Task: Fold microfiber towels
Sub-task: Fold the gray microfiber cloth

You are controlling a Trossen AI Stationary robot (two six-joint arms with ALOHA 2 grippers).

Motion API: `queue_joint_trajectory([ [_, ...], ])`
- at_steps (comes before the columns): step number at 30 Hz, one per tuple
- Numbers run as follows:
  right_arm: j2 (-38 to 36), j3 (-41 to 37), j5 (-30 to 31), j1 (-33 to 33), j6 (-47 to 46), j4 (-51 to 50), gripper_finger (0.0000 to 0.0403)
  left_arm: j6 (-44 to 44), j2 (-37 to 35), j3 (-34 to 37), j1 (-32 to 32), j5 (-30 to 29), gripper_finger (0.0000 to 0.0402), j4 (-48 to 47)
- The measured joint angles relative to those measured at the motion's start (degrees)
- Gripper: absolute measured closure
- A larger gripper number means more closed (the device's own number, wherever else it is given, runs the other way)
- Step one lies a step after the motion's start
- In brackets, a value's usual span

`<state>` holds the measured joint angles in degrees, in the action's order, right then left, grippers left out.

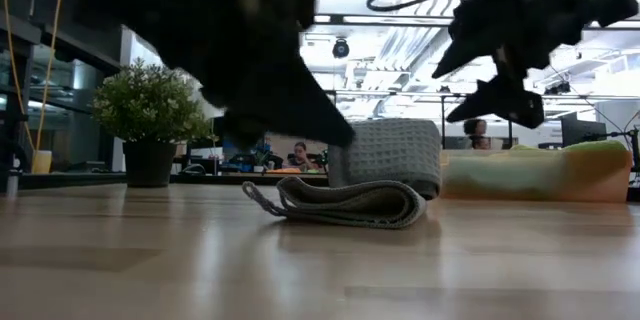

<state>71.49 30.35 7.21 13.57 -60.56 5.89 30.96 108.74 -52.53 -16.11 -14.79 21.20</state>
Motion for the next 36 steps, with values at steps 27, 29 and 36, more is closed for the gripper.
queue_joint_trajectory([
  [27, -1.38, 0.19, -0.29, -0.05, -8.46, -0.93, 0.0158, -52.11, -10.29, 5.43, 8.90, 2.59, 0.0402, -36.24],
  [29, 0.76, 1.39, -0.60, 0.42, -7.37, -0.70, 0.0158, -54.37, -13.26, 7.40, 11.26, 2.29, 0.0401, -38.52],
  [36, 7.95, 14.02, -1.47, -3.14, 8.19, -9.95, 0.0158, -50.10, -20.79, 8.57, 14.89, -1.00, 0.0401, -38.12],
])
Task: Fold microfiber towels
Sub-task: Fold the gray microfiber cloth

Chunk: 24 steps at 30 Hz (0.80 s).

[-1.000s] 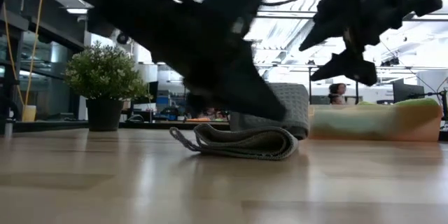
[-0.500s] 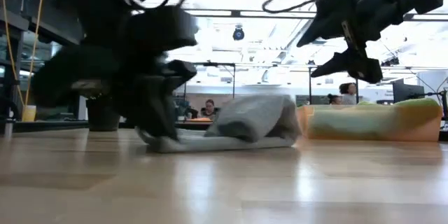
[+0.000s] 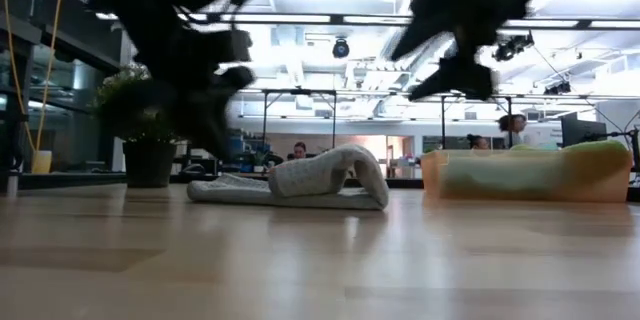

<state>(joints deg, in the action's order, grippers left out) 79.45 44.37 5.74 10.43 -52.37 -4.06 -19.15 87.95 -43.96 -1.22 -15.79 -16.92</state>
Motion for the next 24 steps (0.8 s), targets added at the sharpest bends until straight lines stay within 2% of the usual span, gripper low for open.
queue_joint_trajectory([
  [1, 1.67, 2.81, -0.17, -0.92, 3.34, -1.90, 0.0158, 1.51, -1.29, 0.30, 0.25, -0.41, 0.0401, -1.11],
  [3, 4.54, 7.69, -0.25, -2.58, 11.14, -7.83, 0.0158, 4.86, -2.03, -0.17, 0.31, -0.96, 0.0401, 2.67],
  [6, 10.97, 15.11, -0.45, -4.52, 21.77, -10.01, 0.0164, 9.67, -4.06, 0.26, 0.51, -2.48, 0.0401, 2.25],
  [8, 15.79, 19.33, -0.95, -5.56, 26.76, -11.46, 0.0183, 11.95, -3.38, 0.43, 0.62, -2.99, 0.0401, 4.40],
  [10, 19.82, 22.12, -1.94, -6.16, 29.71, -10.77, 0.0220, 13.78, -3.25, 1.12, 0.95, -3.41, 0.0401, 3.46],
  [11, 21.60, 23.29, -2.51, -6.41, 30.65, -11.76, 0.0246, 14.44, -2.09, 1.24, 1.21, -3.45, 0.0401, 6.43],
  [14, 26.91, 26.06, -3.10, -6.73, 32.09, -10.25, 0.0344, 17.66, -0.07, 3.85, 2.01, -2.76, 0.0401, 8.40],
  [15, 27.97, 26.64, -3.18, -6.73, 32.42, -11.13, 0.0372, 19.07, 1.60, 4.13, 2.23, -1.83, 0.0401, 11.87],
  [16, 29.30, 27.52, -3.25, -6.68, 32.91, -10.63, 0.0387, 20.29, 2.12, 4.88, 2.50, -1.45, 0.0401, 12.90],
  [20, 30.26, 27.96, -3.40, -6.18, 32.96, -12.65, 0.0375, 24.01, 4.64, 5.98, 2.76, -1.08, 0.0402, 15.47],
  [22, 29.83, 27.99, -2.92, -5.77, 33.17, -17.11, 0.0385, 24.95, 5.03, 6.82, 2.76, -0.71, 0.0401, 15.13],
  [24, 29.21, 27.85, -2.44, -5.28, 33.44, -21.97, 0.0398, 25.77, 7.04, 7.39, 2.76, -0.22, 0.0402, 18.79],
])
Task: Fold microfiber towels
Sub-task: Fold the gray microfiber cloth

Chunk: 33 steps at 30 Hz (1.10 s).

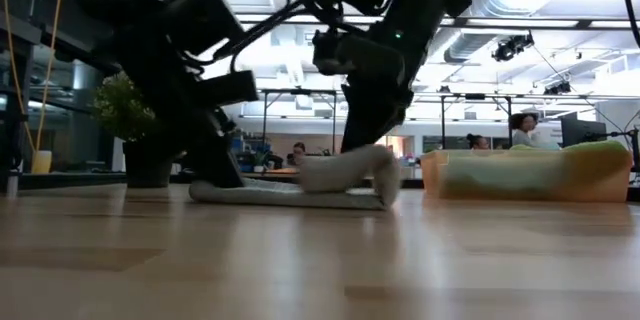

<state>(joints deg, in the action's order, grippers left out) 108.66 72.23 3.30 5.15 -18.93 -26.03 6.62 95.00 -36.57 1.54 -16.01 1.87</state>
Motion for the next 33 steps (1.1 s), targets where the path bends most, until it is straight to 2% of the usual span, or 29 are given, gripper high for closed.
queue_joint_trajectory([
  [7, -2.09, 0.00, 4.30, 2.80, -0.32, -16.30, 0.0401, 6.86, 0.88, 1.26, -1.67, 1.14, 0.0402, 0.03],
  [16, -7.91, -0.04, 10.44, 8.02, -2.71, -31.55, 0.0402, 12.10, -1.37, 1.67, -5.70, 1.71, 0.0402, -0.69],
  [20, -12.76, -0.02, 13.33, 8.04, -5.56, -27.86, 0.0402, 11.42, -1.31, 1.68, -6.61, 0.21, 0.0402, -0.39],
  [26, -16.73, -0.35, 13.62, 6.83, -5.88, -24.50, 0.0402, 10.71, -1.31, 1.67, -6.42, -0.31, 0.0402, -0.35],
  [30, -21.25, -8.81, 10.90, 5.50, -9.72, -19.97, 0.0402, 10.75, -1.44, 1.70, -6.43, -0.51, 0.0402, -0.39],
  [33, -26.30, -17.46, 6.56, 4.43, -15.91, -9.54, 0.0402, 10.91, -1.44, 1.70, -6.46, -0.67, 0.0402, -0.38],
])
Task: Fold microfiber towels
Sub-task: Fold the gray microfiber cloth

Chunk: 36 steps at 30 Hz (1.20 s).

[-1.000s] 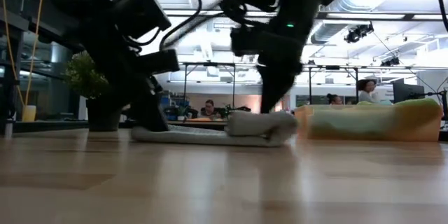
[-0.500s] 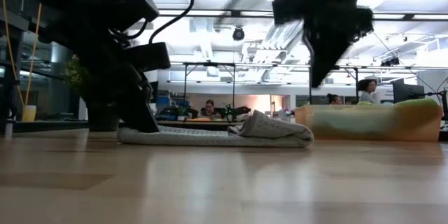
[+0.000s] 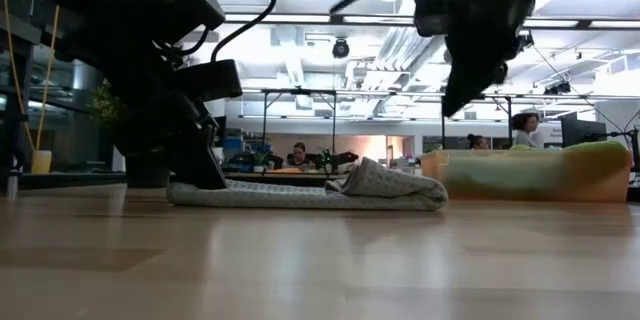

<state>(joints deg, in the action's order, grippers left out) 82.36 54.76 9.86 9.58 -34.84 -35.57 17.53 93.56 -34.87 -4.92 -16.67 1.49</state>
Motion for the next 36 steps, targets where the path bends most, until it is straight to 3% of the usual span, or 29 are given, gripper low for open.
queue_joint_trajectory([
  [4, -3.74, -8.41, -6.00, -1.07, -7.54, 19.31, 0.0386, 0.30, 0.00, 0.00, -0.03, -0.21, 0.0402, 0.01],
  [8, -1.78, -10.95, -6.85, -0.37, -9.02, 32.14, 0.0328, 0.30, -0.02, 0.00, -0.03, -0.22, 0.0402, 0.01],
  [14, 8.58, -4.24, -6.30, -0.03, -6.15, 31.70, 0.0213, 0.30, -0.02, 0.02, -0.03, -0.18, 0.0402, 0.25],
  [18, 16.41, 2.86, -5.46, -0.81, -5.21, 25.09, 0.0167, 0.30, -0.04, 0.02, -0.03, -0.19, 0.0402, 0.31],
  [24, 20.07, 7.01, -5.17, -0.96, -1.25, 17.74, 0.0160, 0.31, -0.04, 0.02, -0.01, -0.17, 0.0402, 0.73],
  [36, 21.59, 6.99, -3.86, -0.97, -11.71, 20.36, 0.0160, 0.30, -0.04, 0.05, 0.01, -0.18, 0.0401, 1.35],
])
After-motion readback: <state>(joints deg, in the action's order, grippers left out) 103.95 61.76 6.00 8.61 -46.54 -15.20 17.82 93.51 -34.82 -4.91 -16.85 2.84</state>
